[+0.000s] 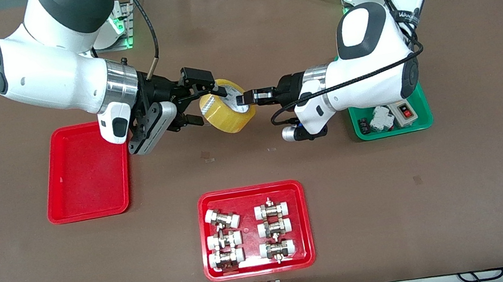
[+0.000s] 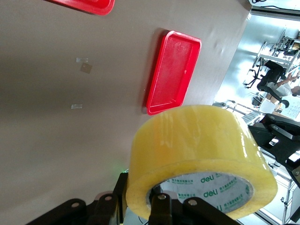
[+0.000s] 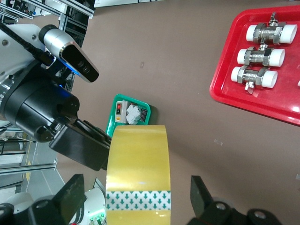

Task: Left arm passes tape to right arm into tray
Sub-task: 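Close the right gripper on the tape held by the left gripper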

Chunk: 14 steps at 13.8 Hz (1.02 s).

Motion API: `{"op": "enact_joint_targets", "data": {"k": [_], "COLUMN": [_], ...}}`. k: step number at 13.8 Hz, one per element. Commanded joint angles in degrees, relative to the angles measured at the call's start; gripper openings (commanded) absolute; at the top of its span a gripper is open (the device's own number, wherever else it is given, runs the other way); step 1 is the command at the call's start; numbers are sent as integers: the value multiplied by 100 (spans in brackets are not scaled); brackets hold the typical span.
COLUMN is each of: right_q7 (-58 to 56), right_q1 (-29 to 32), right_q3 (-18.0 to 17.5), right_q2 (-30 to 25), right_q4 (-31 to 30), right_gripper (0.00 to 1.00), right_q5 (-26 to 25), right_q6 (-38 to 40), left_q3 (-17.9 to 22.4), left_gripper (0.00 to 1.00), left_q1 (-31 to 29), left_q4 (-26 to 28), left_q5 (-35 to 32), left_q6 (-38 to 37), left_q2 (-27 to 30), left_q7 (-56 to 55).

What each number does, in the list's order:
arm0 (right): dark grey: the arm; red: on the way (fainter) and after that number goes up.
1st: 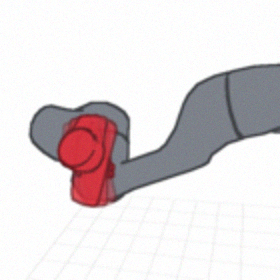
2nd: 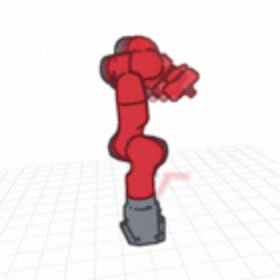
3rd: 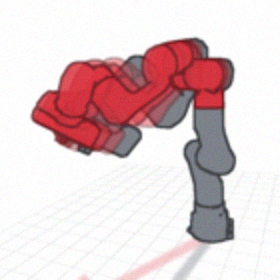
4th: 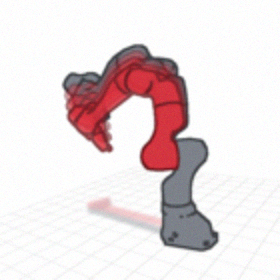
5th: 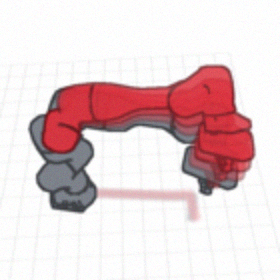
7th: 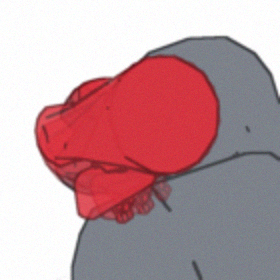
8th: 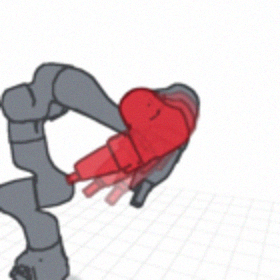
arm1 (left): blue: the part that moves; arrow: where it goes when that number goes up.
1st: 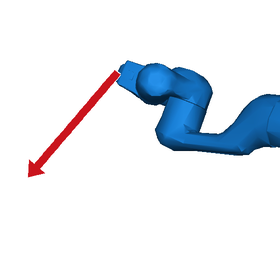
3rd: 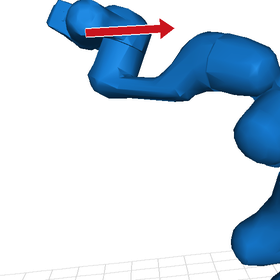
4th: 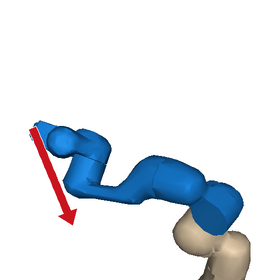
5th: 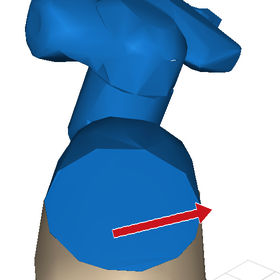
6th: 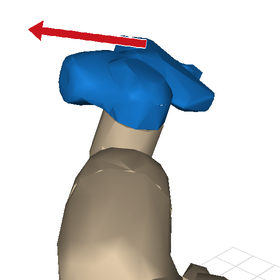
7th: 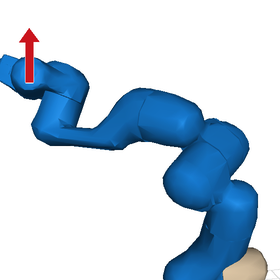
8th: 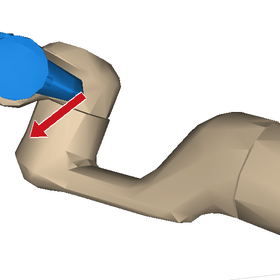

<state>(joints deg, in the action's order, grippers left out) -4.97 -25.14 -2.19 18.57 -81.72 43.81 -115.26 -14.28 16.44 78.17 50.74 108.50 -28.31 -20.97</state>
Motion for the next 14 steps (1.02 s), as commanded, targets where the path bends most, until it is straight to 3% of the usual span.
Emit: {"op": "enact_joint_targets", "data": {"k": [1, 5, 8, 10, 14], "right_q7": [-4, -4, 5, 5, 31], "right_q1": [-61, -105, -105, -114, -140], "right_q3": [43, 43, 43, 43, 43], "right_q2": [112, 130, 130, 130, 104], "right_q4": [130, 130, 130, 130, 148], "right_gripper": [98, 93, 93, 85, 85], "right_q5": [31, -223, -233, -233, -233], "right_q6": [-41, -41, -41, -41, -32], "left_q3": [-4, -4, -4, -4, -4], "left_gripper": [0, 0, 0, 0, 0], "left_q1": [-35, -35, -35, -44, -44], "left_q4": [-118, -118, -118, -118, -118], "left_q5": [103, 103, 103, 103, 103], "left_q6": [-136, -136, -136, -154, -207], "left_q2": [19, 19, 19, 19, 19], "left_q7": [58, 58, 58, 58, 58]}}
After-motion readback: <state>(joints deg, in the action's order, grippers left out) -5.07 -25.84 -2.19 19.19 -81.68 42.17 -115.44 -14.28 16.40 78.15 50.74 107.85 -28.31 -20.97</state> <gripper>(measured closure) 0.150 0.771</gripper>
